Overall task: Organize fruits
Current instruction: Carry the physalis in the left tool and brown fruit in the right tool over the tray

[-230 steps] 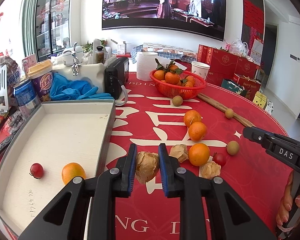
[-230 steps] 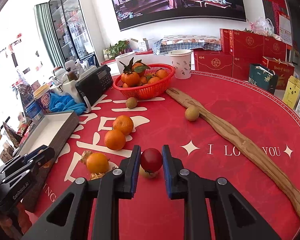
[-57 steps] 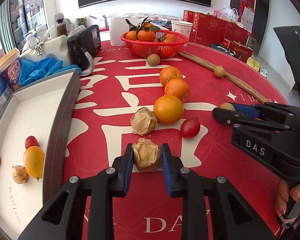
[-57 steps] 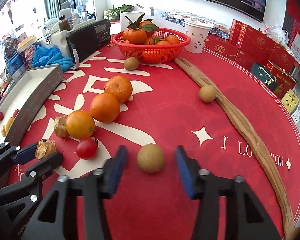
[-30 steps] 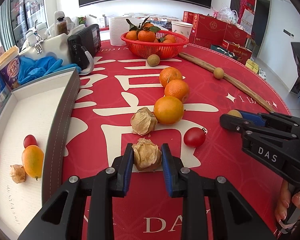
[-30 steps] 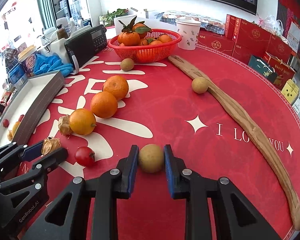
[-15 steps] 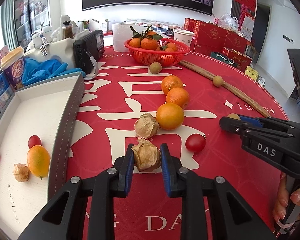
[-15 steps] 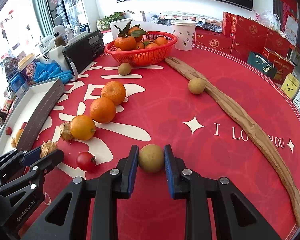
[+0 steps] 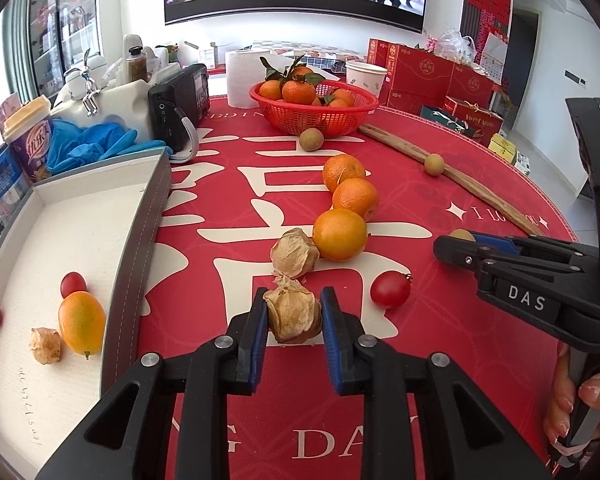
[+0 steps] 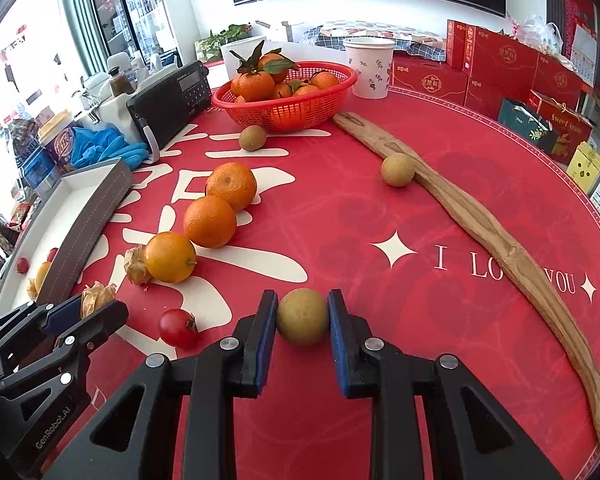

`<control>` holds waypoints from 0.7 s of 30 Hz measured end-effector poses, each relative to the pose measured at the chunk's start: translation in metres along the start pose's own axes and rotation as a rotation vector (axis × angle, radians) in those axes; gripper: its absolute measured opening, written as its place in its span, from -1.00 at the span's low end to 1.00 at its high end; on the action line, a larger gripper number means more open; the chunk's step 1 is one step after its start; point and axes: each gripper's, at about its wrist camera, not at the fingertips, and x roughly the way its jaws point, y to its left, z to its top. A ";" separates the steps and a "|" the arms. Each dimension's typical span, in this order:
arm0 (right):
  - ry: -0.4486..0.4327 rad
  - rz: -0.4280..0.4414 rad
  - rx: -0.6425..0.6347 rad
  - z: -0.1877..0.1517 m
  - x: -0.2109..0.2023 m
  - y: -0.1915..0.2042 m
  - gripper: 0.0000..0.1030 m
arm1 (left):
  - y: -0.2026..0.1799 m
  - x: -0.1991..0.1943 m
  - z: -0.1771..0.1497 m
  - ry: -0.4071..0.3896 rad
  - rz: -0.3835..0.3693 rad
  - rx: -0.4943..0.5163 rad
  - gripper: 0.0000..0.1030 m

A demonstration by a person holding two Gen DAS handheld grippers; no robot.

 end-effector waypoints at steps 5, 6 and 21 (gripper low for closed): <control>0.002 0.004 0.002 0.000 0.001 0.001 -0.49 | 0.000 0.000 0.000 -0.001 0.000 0.000 -0.46; 0.002 0.004 0.002 0.000 0.001 0.001 -0.49 | 0.000 0.000 0.000 -0.001 0.000 -0.001 -0.46; 0.005 0.008 -0.001 -0.001 0.003 0.003 -0.49 | 0.003 -0.004 0.001 -0.010 0.005 -0.003 -0.46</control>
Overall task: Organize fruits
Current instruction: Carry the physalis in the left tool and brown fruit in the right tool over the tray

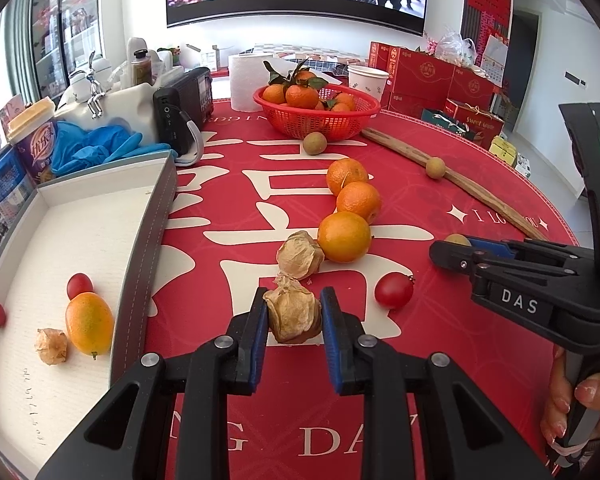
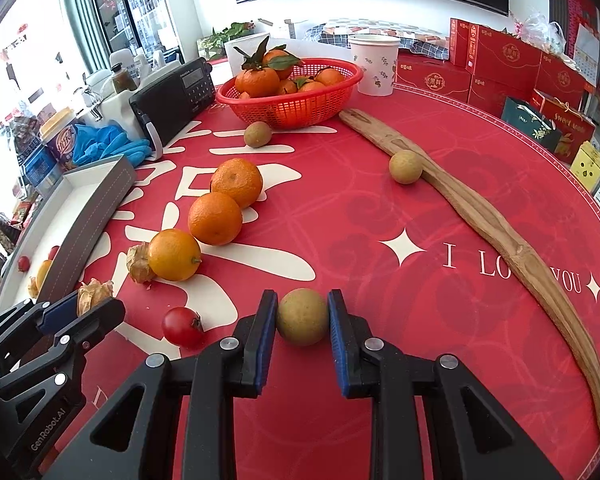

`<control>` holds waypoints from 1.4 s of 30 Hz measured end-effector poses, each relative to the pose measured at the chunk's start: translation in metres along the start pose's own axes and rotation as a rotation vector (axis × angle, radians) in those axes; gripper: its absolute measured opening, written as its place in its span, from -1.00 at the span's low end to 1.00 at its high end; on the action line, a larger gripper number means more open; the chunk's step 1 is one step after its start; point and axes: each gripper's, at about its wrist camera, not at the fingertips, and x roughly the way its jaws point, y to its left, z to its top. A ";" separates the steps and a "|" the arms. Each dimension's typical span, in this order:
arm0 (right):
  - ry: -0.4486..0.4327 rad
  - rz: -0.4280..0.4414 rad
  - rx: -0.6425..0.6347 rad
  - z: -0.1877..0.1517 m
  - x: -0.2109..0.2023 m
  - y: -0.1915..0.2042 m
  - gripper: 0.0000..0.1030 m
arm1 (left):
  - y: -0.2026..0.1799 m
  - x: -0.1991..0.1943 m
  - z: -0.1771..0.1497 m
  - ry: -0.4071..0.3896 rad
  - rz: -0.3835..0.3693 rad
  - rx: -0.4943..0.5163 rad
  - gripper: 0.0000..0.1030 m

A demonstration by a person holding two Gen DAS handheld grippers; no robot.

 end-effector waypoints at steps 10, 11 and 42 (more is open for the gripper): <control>-0.005 0.006 0.002 0.001 0.000 0.001 -0.49 | 0.003 -0.004 0.001 -0.010 0.004 -0.001 -0.46; -0.008 0.007 0.003 0.001 -0.001 0.002 -0.48 | 0.003 -0.004 0.001 -0.011 0.005 -0.002 -0.46; -0.082 0.084 0.043 0.006 -0.013 0.000 -0.48 | 0.034 -0.020 0.007 -0.075 0.026 -0.083 -0.46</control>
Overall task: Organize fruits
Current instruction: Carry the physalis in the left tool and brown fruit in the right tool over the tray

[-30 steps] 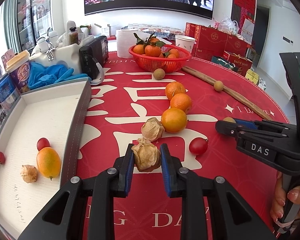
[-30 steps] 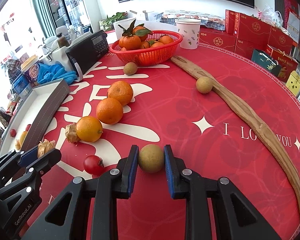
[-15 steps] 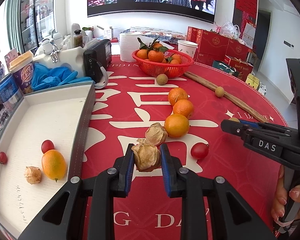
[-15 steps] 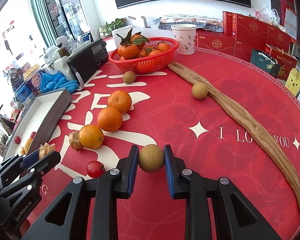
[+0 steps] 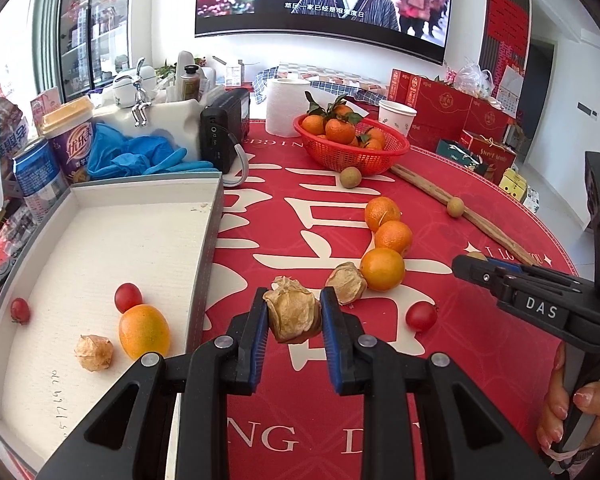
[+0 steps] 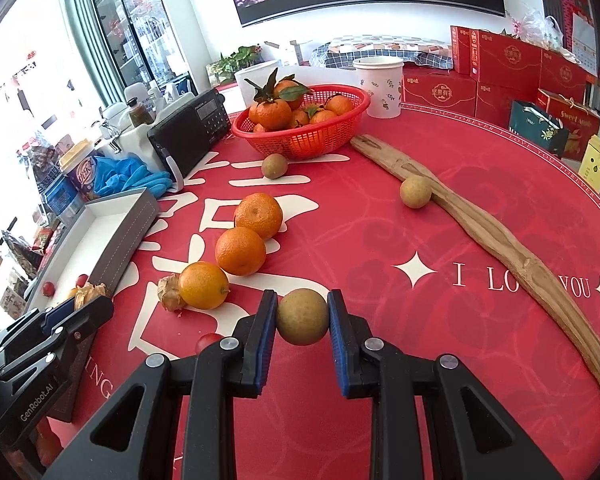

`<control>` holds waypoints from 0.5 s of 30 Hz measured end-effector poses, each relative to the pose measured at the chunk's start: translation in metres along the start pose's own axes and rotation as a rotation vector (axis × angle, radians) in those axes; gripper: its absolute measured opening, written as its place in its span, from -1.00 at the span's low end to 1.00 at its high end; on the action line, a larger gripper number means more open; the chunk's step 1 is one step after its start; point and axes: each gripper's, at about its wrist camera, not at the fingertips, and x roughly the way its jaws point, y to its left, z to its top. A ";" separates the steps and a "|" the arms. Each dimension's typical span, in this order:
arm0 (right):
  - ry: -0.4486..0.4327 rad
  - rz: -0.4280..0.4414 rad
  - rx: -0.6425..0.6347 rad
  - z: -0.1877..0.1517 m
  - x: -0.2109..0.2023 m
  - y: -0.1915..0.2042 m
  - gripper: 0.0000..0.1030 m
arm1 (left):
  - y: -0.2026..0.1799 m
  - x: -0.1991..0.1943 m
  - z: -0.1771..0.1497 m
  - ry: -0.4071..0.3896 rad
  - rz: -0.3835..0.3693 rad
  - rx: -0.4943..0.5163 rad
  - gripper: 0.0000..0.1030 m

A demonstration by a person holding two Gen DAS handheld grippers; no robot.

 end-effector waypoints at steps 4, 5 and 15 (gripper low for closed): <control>-0.006 0.007 -0.007 0.001 0.000 0.004 -0.48 | 0.005 -0.001 0.000 -0.005 0.003 -0.006 -0.46; -0.007 0.009 -0.007 0.001 0.001 0.005 -0.48 | 0.007 -0.003 0.000 -0.007 0.004 -0.007 -0.46; -0.019 0.016 -0.012 0.004 0.003 0.011 -0.48 | 0.024 -0.009 0.005 -0.028 0.020 -0.049 -0.46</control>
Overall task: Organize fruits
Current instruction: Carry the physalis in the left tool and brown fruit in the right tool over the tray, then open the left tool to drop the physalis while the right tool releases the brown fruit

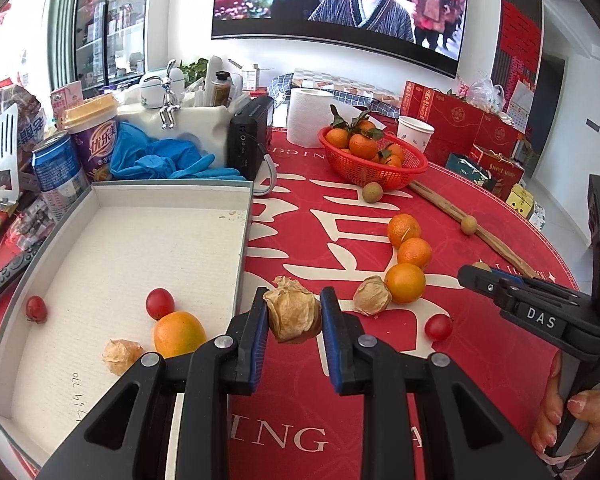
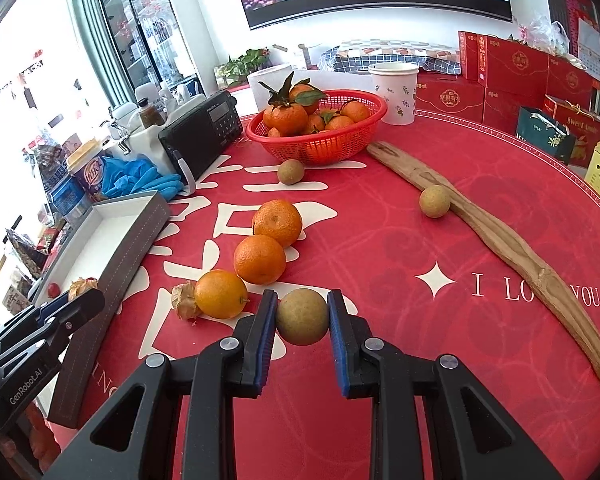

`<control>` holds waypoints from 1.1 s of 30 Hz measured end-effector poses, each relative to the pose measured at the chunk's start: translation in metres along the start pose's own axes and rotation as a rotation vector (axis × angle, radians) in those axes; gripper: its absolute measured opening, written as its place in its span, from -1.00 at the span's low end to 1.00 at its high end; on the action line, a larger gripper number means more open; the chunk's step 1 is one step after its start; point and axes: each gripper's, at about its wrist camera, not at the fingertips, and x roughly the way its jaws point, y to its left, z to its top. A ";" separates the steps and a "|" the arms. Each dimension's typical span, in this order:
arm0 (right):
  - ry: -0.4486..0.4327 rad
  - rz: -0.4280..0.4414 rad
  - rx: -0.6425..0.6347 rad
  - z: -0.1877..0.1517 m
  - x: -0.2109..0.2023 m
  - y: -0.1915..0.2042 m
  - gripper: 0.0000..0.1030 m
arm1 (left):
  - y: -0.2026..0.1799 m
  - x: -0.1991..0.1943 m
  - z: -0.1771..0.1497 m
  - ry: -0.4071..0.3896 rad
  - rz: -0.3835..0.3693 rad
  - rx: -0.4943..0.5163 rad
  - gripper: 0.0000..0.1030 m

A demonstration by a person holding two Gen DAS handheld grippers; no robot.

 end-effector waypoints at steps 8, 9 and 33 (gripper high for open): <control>-0.031 -0.002 -0.043 0.010 -0.007 0.025 -0.49 | 0.014 -0.006 0.004 -0.007 -0.001 -0.030 -0.46; -0.033 0.001 -0.050 0.011 -0.007 0.029 -0.49 | 0.016 -0.006 0.004 -0.007 0.000 -0.035 -0.46; 0.046 0.149 -0.213 0.028 0.029 0.150 -0.49 | 0.093 -0.018 0.003 -0.008 0.065 -0.198 -0.47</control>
